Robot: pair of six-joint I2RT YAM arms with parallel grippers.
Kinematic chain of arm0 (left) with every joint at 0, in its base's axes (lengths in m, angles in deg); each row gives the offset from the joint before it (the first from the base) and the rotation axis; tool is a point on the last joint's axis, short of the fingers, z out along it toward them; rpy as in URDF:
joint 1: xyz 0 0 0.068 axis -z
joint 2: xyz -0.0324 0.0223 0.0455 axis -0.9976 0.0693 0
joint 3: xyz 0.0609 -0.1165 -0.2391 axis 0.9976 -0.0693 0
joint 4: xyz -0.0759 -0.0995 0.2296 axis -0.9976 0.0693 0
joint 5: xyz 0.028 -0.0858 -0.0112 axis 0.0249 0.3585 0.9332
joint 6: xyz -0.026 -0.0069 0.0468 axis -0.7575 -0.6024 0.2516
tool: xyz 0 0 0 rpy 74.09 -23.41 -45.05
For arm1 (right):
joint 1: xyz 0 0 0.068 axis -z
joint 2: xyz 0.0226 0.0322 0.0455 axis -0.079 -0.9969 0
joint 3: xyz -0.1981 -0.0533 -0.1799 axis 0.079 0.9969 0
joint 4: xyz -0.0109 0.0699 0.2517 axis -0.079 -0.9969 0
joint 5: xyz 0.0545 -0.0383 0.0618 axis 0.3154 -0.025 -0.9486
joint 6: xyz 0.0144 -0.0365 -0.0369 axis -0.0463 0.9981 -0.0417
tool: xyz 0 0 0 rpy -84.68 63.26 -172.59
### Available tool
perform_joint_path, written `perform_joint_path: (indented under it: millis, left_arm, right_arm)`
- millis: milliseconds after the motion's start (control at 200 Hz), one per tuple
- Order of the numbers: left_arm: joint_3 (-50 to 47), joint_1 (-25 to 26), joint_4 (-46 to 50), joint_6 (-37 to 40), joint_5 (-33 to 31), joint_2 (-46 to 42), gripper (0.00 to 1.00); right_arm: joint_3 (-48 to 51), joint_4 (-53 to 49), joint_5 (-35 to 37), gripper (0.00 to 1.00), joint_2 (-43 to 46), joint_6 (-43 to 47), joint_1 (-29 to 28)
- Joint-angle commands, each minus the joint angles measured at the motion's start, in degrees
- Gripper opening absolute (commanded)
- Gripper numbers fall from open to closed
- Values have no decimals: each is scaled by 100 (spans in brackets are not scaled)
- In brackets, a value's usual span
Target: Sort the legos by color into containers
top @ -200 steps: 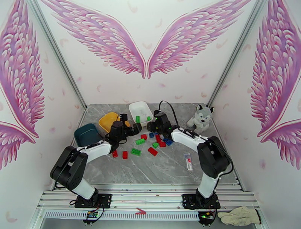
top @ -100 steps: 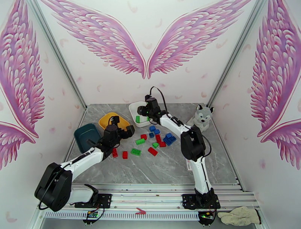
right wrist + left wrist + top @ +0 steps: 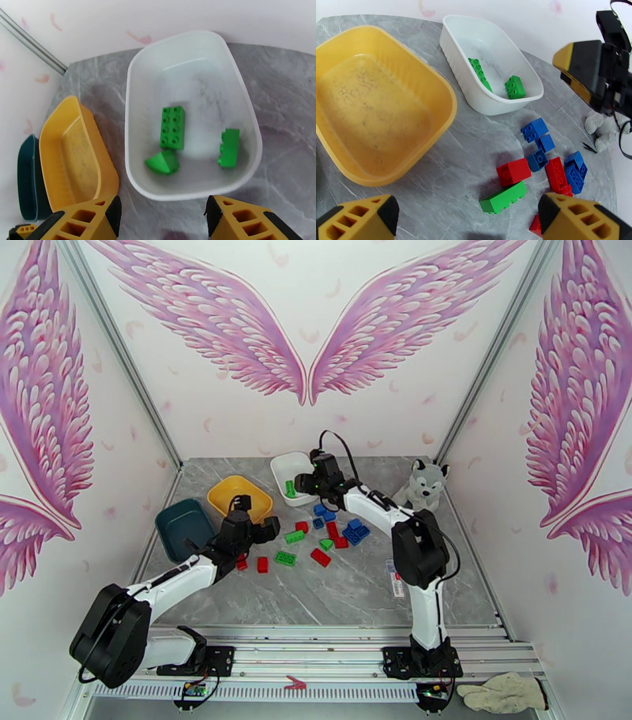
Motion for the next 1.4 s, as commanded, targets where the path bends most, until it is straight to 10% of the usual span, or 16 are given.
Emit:
perform_joint_path:
  millis: [0,675,1395]
  left_arm:
    - [-106,3,104,36,-123,-104,99]
    - [-940,-795,-363,-620,180,-847,99]
    - [-1144,-1011,-267,-631,277,-1229,99]
  right_arm:
    - [714,227,208,67,650,165,-194]
    - [2766,300,98,77,1154,969,-1813]
    - [2136,56,1068,66,-26,1135,-2166]
